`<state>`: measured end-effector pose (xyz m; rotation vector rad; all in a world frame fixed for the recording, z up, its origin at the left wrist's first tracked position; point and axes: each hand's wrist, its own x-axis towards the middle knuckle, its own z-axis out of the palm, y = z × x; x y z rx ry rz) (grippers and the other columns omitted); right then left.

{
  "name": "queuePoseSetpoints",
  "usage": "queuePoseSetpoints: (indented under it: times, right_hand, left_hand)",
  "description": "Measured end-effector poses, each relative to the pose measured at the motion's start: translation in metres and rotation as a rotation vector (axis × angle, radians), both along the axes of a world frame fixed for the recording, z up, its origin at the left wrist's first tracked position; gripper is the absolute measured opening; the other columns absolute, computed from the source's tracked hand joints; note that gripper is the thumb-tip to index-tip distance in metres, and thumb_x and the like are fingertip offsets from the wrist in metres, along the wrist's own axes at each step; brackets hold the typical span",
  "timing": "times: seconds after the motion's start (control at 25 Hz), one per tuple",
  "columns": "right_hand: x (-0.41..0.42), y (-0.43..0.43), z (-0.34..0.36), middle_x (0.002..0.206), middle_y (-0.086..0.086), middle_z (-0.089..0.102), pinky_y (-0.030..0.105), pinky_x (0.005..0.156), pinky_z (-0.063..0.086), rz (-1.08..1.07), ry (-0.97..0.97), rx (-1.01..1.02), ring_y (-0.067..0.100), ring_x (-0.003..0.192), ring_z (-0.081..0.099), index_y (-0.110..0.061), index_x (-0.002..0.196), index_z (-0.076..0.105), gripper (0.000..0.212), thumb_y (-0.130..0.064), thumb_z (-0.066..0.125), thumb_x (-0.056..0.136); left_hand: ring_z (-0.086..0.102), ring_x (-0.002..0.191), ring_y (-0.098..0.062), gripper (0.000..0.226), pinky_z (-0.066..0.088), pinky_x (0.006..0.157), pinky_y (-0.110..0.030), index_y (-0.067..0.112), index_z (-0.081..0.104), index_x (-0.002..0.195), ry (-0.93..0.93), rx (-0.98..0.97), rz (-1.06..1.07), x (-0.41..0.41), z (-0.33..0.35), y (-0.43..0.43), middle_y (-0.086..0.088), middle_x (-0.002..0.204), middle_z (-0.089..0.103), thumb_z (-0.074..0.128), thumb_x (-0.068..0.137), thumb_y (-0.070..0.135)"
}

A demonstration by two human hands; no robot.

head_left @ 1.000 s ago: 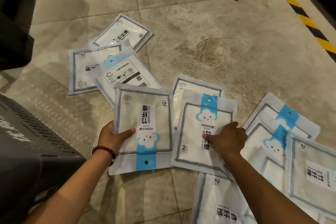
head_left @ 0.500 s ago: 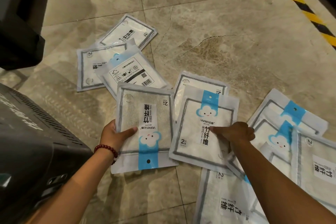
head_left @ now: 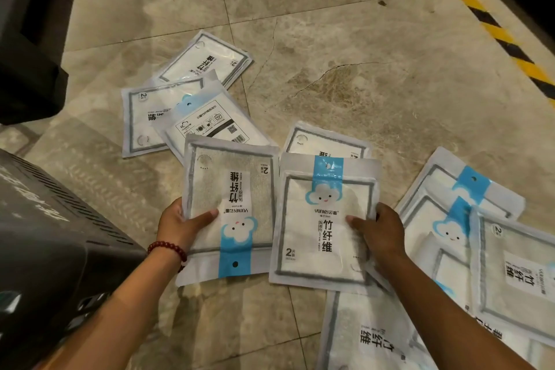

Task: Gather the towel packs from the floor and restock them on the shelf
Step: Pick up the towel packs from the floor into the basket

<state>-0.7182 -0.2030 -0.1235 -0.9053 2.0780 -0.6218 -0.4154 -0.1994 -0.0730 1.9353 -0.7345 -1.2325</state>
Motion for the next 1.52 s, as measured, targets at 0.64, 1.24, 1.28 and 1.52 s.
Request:
queuePoseSetpoints:
  times: [0.64,1.24,1.28,1.52]
  right_hand:
    - [0.031,-0.060,0.121,0.104,0.000,0.066,0.032,0.080,0.051,0.315,-0.244,-0.398,0.016,0.093,0.063,-0.022,0.103,0.061,0.034,-0.006,0.073,0.075]
    - [0.097,-0.052,0.043,0.100,0.003,0.063,0.034,0.082,0.050,0.109,-0.209,-0.150,0.022,0.095,0.061,-0.012,0.101,0.058,0.029,-0.026,0.071,0.079]
    - [0.088,-0.054,0.036,0.104,0.005,0.062,0.031,0.083,0.047,0.046,-0.117,-0.134,0.024,0.100,0.060,-0.011,0.105,0.058,0.034,-0.027,0.072,0.079]
    - [0.050,-0.045,0.012,0.128,0.022,0.045,0.040,0.093,0.041,-0.028,0.317,0.316,0.036,0.122,0.040,0.002,0.122,0.046,0.079,-0.049,0.076,0.069]
  left_hand:
    - [0.060,0.077,-0.009,0.030,0.048,0.066,-0.024,0.013,0.054,0.103,-0.013,-0.227,0.011,0.005,0.027,-0.013,0.006,0.085,0.061,0.068,0.079,0.002]
    - [0.071,0.079,-0.019,0.033,0.057,0.056,-0.027,0.017,0.060,0.092,0.240,-0.169,0.043,-0.008,0.012,-0.014,-0.006,0.091,0.071,0.076,0.066,0.004]
    - [0.070,0.078,-0.018,0.031,0.058,0.055,-0.026,0.018,0.060,0.092,0.218,-0.160,0.047,-0.004,0.007,-0.013,-0.004,0.090,0.071,0.075,0.069,0.003]
    - [0.070,0.073,-0.015,0.030,0.059,0.056,-0.028,0.021,0.059,0.088,0.221,-0.106,0.173,0.010,-0.013,-0.006,-0.001,0.084,0.071,0.073,0.071,0.000]
